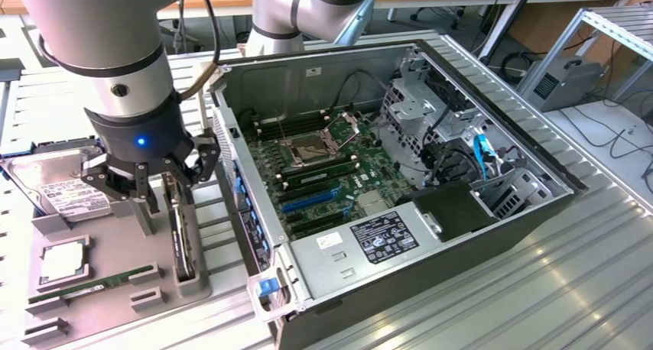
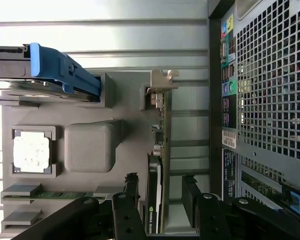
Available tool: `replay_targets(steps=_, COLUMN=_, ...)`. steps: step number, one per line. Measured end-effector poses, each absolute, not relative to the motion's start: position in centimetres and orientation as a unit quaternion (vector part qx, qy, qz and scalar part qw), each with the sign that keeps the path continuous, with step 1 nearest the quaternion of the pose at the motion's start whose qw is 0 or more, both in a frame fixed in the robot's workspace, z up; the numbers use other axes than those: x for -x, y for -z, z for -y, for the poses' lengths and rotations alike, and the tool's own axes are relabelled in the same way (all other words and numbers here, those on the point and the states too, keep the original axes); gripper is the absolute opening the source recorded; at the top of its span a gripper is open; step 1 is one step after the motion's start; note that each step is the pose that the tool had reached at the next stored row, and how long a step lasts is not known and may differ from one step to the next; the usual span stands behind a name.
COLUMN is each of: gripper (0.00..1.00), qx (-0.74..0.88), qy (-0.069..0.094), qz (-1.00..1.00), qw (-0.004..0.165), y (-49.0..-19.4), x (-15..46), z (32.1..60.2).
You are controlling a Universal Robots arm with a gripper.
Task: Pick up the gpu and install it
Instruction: 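Pick up the gpu and move the gpu toward the slot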
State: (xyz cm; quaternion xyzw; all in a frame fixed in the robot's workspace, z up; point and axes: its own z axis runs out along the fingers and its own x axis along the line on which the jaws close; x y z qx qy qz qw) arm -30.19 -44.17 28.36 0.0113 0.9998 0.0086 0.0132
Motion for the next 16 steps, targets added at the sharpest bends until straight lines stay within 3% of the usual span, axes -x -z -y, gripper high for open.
replay_targets(steps=16, gripper=0.48, qx=-0.011, qy=-0.009, qz=-1.000, qw=0.013, y=-27.84, x=30.19, z=44.16)
